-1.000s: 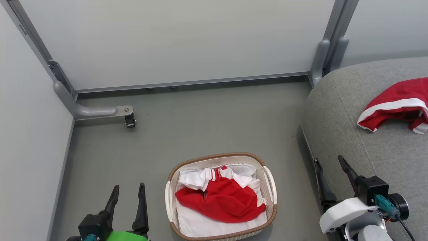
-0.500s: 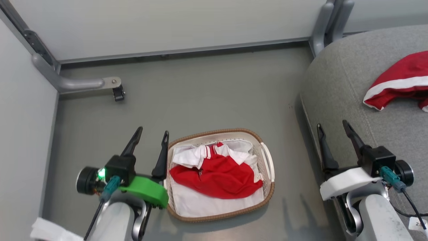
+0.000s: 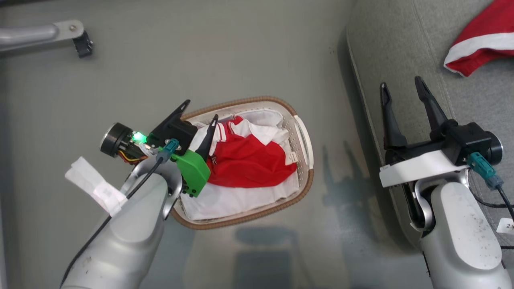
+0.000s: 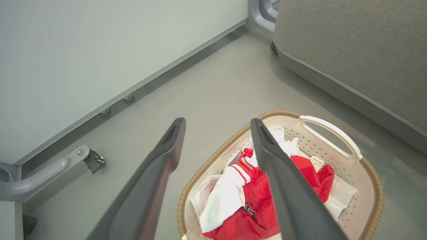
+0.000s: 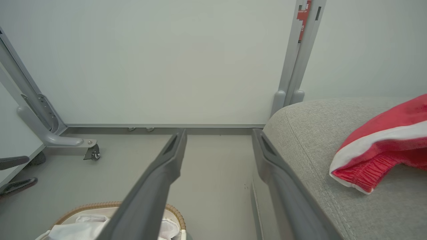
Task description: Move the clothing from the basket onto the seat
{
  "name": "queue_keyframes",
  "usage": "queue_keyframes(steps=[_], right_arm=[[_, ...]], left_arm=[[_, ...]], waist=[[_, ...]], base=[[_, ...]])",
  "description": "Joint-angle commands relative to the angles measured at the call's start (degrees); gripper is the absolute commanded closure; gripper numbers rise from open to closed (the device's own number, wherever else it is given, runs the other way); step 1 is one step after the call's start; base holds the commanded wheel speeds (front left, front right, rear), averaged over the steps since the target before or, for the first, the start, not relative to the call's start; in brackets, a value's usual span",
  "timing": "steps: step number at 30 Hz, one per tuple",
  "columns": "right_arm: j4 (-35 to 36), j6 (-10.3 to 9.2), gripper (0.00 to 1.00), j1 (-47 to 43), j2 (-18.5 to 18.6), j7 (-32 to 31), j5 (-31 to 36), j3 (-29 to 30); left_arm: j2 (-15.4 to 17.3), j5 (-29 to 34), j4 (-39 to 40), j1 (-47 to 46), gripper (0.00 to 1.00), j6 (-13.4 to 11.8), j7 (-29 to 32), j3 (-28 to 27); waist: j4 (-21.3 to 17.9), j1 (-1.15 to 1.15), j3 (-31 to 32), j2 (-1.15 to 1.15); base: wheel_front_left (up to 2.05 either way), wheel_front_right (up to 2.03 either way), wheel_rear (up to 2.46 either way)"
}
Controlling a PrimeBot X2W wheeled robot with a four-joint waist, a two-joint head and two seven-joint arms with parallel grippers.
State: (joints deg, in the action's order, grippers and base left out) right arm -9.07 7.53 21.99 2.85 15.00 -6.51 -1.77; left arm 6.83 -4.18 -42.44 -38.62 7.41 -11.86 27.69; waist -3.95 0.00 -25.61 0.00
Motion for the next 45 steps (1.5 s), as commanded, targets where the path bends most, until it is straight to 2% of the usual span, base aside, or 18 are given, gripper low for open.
queue_keyframes(steps=[1, 8, 16, 28, 33, 34, 35, 36, 37, 38, 45], right_arm=[[0.62, -0.08, 0.0, 1.52, 0.08, 0.28, -0.52, -0.67], [2.74, -0.08, 0.0, 4.95, 0.08, 0.28, -3.0, -2.99], [4.61, -0.08, 0.0, 6.72, 0.07, 0.28, -5.42, -4.9], [5.37, -0.08, 0.0, 7.72, 0.09, 0.28, -7.74, -7.42], [5.29, -0.08, 0.0, 7.7, 0.09, 0.28, -7.9, -7.81], [5.23, -0.08, 0.0, 7.7, 0.1, 0.28, -7.9, -7.89], [5.17, -0.08, 0.0, 7.71, 0.1, 0.28, -7.91, -7.94], [5.09, -0.08, 0.0, 7.69, 0.09, 0.28, -7.88, -8.0], [5.01, -0.08, 0.0, 7.66, 0.1, 0.28, -7.86, -8.03], [4.86, -0.08, 0.0, 7.62, 0.1, 0.28, -7.83, -8.05], [3.46, -0.08, 0.0, 6.79, 0.13, 0.28, -6.9, -7.23]], left_arm=[[0.98, 0.29, -1.59, -2.59, 0.0, 0.07, 0.69, 0.62], [1.89, 0.42, -10.48, -9.95, 0.0, 0.03, 3.77, 6.81], [2.72, 0.72, -16.15, -15.13, 0.0, 0.03, 4.43, 11.09], [3.76, 0.76, -21.79, -20.58, 0.0, 0.01, 6.32, 15.94], [4.14, 1.26, -24.87, -21.53, 0.0, -1.38, 9.42, 16.71], [4.16, 1.26, -25.4, -21.67, 0.15, -1.74, 9.83, 16.8], [4.16, 1.18, -25.77, -21.71, 0.44, -2.01, 10.12, 16.84], [4.05, 0.88, -26.19, -21.61, 0.58, -2.03, 10.34, 16.82], [3.85, 0.62, -26.43, -21.45, 0.84, -1.93, 10.56, 16.76], [3.56, 0.27, -26.62, -21.23, 1.0, -1.82, 10.31, 16.67], [1.75, -1.31, -26.41, -18.98, 1.0, -1.37, 6.96, 16.78]], waist=[[-6.51, 0.0, -10.39, 0.0], [-9.96, 0.0, -17.7, 0.0], [-12.86, 0.0, -22.36, 0.0], [-15.41, 0.0, -24.96, 0.0], [-15.67, 0.0, -25.19, 0.0], [-15.69, 0.0, -25.18, 0.0], [-15.7, 0.0, -25.16, 0.0], [-15.69, 0.0, -25.1, 0.0], [-15.65, 0.0, -25.02, 0.0], [-15.58, 0.0, -24.88, 0.0], [-14.12, 0.0, -22.4, 0.0]], base=[[0.0, 0.0, 0.0], [0.0, 0.0, 0.0], [0.0, 0.0, 0.0], [0.0, 0.0, 0.0], [0.0, 0.0, 0.0], [0.0, 0.0, 0.0], [0.0, 0.0, 0.0], [0.0, 0.0, 0.0], [0.0, 0.0, 0.0], [0.0, 0.0, 0.0], [0.0, 0.0, 0.0]])
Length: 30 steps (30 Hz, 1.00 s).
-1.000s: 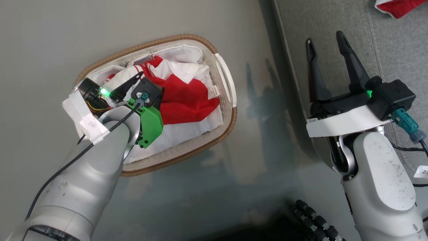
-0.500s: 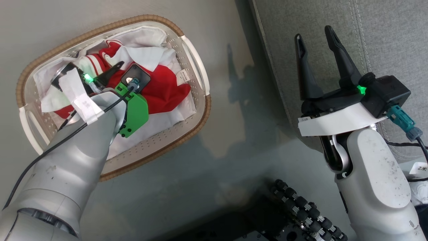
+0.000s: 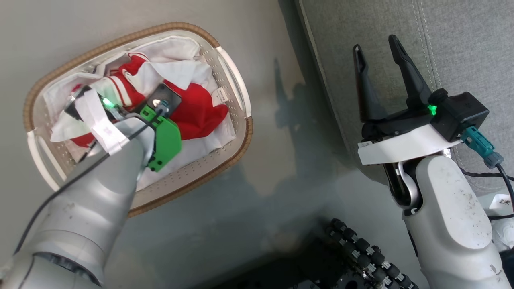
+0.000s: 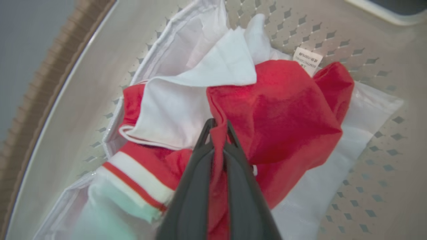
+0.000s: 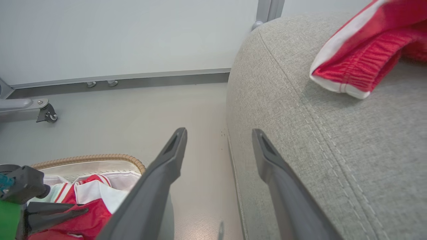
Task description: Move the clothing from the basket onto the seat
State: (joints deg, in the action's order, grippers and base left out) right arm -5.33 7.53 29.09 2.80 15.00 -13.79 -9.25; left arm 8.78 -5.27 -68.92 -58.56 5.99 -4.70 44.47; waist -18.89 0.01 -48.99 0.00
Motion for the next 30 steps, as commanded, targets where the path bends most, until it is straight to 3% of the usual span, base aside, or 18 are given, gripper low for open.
queue_keyframes(steps=[1, 8, 14, 24, 30], right_arm=[[-0.63, -0.08, 0.0, -0.58, 0.17, 0.28, 0.7, 0.5], [-3.73, -0.08, 0.0, -2.17, 0.19, 0.28, 2.95, 2.21], [-6.46, -0.08, 0.0, -4.11, 0.21, 0.28, 5.35, 3.97], [-9.52, -0.08, 0.0, -9.65, 0.21, 0.28, 8.45, 5.58], [-10.87, -0.08, 0.0, -12.81, 0.21, 0.28, 9.26, 5.43]], left_arm=[[-0.61, -0.12, 0.36, 1.2, 1.0, 0.21, -0.97, 0.32], [-2.66, -1.76, 3.45, 3.36, 1.0, 1.1, -6.95, 1.79], [-1.69, -2.69, 10.68, 4.14, 1.0, 1.46, -9.9, 3.99], [4.66, -6.19, 28.65, 5.13, 1.0, 1.47, -10.18, 6.83], [8.98, -8.16, 38.56, 4.02, 1.0, 1.45, -5.99, 7.28]], waist=[[1.29, -0.01, 1.66, 0.0], [4.43, -0.01, 7.79, 0.0], [7.09, -0.01, 14.44, 0.0], [9.83, -0.01, 27.61, 0.0], [9.64, -0.01, 35.11, 0.0]], base=[[0.0, 0.0, 0.0], [0.0, 0.0, 0.0], [0.0, 0.0, 0.0], [0.0, 0.0, 0.0], [0.0, 0.0, 0.0]])
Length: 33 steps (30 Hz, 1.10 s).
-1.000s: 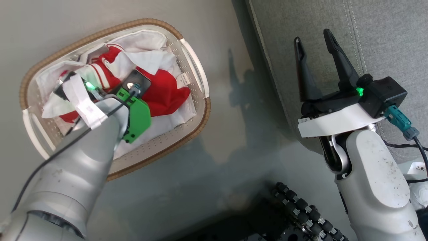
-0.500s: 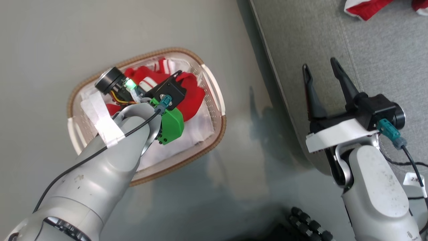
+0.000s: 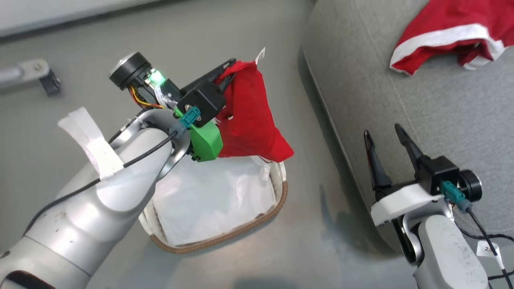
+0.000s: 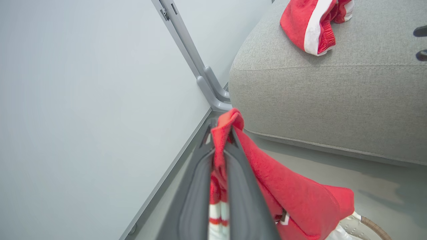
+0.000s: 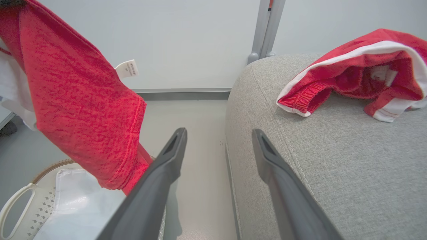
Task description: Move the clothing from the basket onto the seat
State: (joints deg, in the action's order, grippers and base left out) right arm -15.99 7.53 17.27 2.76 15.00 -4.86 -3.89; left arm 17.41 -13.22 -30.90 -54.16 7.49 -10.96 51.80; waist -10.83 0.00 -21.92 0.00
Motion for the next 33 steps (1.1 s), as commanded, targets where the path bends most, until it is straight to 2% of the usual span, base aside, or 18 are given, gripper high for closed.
queue_keyframes(steps=[1, 8, 12, 23, 28, 33], right_arm=[[-0.34, -0.08, 0.0, -1.32, 0.23, 0.28, 0.44, -0.01], [-0.76, -0.08, 0.0, -1.79, 0.21, 0.28, 0.21, -2.55], [-0.46, -0.08, 0.0, -0.62, 0.21, 0.28, -1.38, -6.18], [0.58, -0.08, 0.0, 6.49, 0.22, 0.28, -7.45, -20.12], [-0.14, -0.08, 0.0, 10.81, 0.23, 0.28, -9.42, -23.69], [0.05, -0.08, 0.0, 13.64, 0.22, 0.28, -12.55, -24.63]], left_arm=[[0.95, -0.56, 1.78, -0.75, 1.0, -0.05, 1.13, -0.19], [3.88, -3.75, 8.2, -2.96, 1.0, -0.6, 6.61, -3.03], [4.07, -5.39, 9.41, -4.4, 1.0, -1.16, 8.57, -4.51], [2.54, -7.32, 10.43, -6.61, 1.0, -1.84, 11.72, -4.99], [1.55, -7.64, 11.02, -6.49, 1.0, -2.12, 12.4, -4.35], [-0.45, -8.44, 11.73, -5.93, 1.0, -3.04, 13.84, -3.74]], waist=[[1.47, 0.0, 8.89, 0.0], [0.1, 0.0, 13.46, 0.0], [-0.24, 0.0, 14.47, 0.0], [1.06, 0.0, 15.97, 0.0], [2.22, 0.0, 16.59, 0.0], [3.68, 0.0, 17.35, 0.0]], base=[[0.0, 0.0, 0.0], [0.0, 0.0, 0.0], [0.0, 0.0, 0.0], [0.0, 0.0, 0.0], [0.0, 0.0, 0.0], [0.0, 0.0, 0.0]])
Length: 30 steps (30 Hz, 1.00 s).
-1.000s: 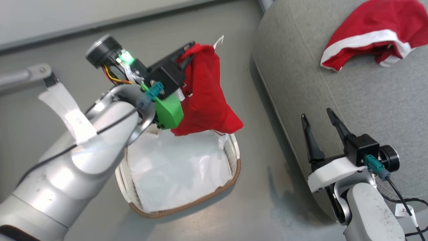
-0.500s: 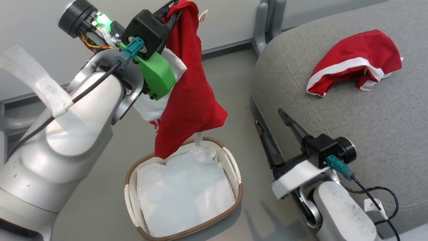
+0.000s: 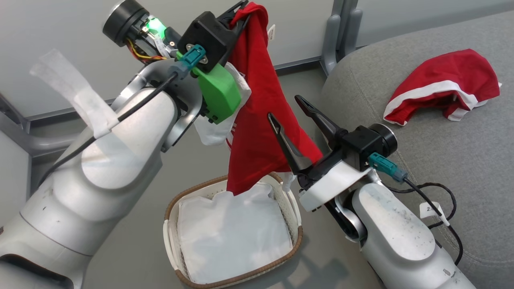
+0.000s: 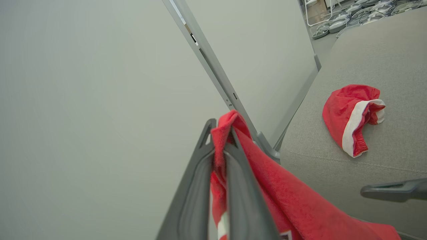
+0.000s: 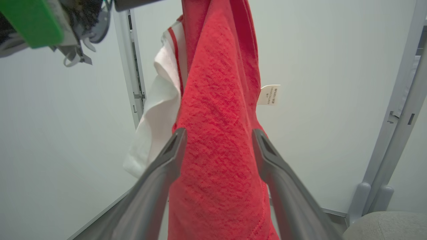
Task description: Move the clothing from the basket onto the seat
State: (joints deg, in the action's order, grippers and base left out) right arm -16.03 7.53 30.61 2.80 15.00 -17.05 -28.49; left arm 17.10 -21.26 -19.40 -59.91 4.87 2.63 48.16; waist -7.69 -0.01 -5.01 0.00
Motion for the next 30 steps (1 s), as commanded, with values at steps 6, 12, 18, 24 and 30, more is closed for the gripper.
queue_keyframes(steps=[6, 12, 18, 24, 30], right_arm=[[-1.68, -0.08, 0.0, 1.96, 0.18, 0.28, -1.66, 0.58], [-6.85, -0.08, 0.0, 4.35, 0.18, 0.27, -1.45, -1.1], [-12.69, -0.08, 0.0, 6.68, 0.2, 0.22, -2.98, -4.88], [-16.22, -0.08, 1.0, 7.95, 0.17, 0.21, -4.55, -6.08], [-17.28, -0.08, 1.0, 8.29, 0.19, 0.21, -5.35, -6.51]], left_arm=[[-2.45, -1.64, 1.82, 0.75, 1.0, -0.81, 1.99, 1.01], [-3.41, -2.18, 4.59, 0.88, 1.0, -0.43, 2.85, 1.99], [-3.68, -2.48, 6.54, 1.41, 1.0, -0.49, 3.0, 2.72], [-4.03, -3.5, 8.23, 2.33, 1.0, -0.7, 3.3, 3.12], [-2.29, -4.8, 8.14, 4.13, 1.0, -1.74, 3.54, 2.28]], waist=[[2.09, 0.01, 1.17, 0.0], [3.4, 0.01, 1.49, 0.0], [4.4, 0.01, 2.26, 0.0], [5.27, 0.01, 3.04, 0.0], [5.24, 0.01, 3.03, 0.0]], base=[[0.0, 0.0, 0.0], [0.0, 0.0, 0.0], [0.0, 0.0, 0.0], [0.0, 0.0, 0.0], [0.0, 0.0, 0.0]])
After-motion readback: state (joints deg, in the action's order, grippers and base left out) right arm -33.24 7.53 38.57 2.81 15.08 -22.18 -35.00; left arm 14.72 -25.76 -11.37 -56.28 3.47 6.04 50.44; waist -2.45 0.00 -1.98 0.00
